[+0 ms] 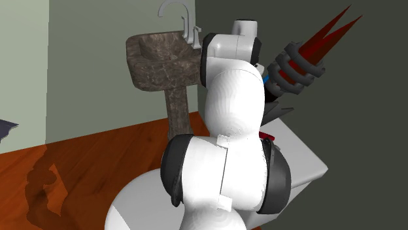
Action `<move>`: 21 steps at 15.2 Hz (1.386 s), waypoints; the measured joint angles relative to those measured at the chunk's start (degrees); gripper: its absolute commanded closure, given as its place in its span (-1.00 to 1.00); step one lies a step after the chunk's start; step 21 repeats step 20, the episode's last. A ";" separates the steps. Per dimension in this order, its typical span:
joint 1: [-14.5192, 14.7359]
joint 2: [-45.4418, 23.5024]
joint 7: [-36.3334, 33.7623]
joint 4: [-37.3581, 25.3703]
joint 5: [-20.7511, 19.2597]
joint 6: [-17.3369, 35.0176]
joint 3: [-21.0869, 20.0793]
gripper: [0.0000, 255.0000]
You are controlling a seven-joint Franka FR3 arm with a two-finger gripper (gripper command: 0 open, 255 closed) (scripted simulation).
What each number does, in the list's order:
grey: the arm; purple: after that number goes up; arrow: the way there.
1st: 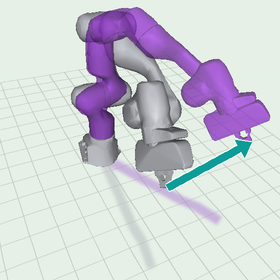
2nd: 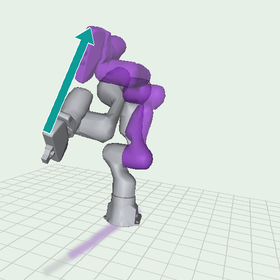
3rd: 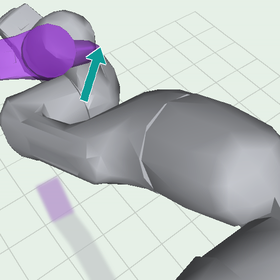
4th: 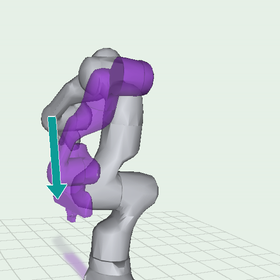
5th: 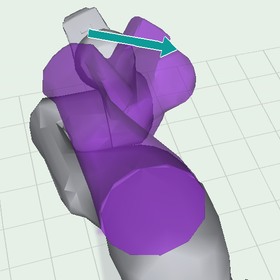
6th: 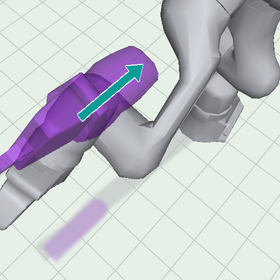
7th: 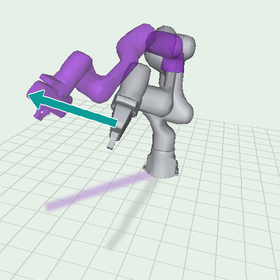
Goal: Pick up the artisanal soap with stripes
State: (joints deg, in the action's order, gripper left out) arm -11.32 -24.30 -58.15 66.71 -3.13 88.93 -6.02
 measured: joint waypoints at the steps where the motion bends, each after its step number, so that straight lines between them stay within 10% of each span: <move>1: -0.01 0.07 0.00 0.11 0.01 0.07 0.00 1.00; 12: 0.07 -3.41 0.61 -9.63 -0.31 -6.72 0.23 1.00; 21: 1.22 -11.72 1.04 -29.69 -1.03 -18.45 0.52 1.00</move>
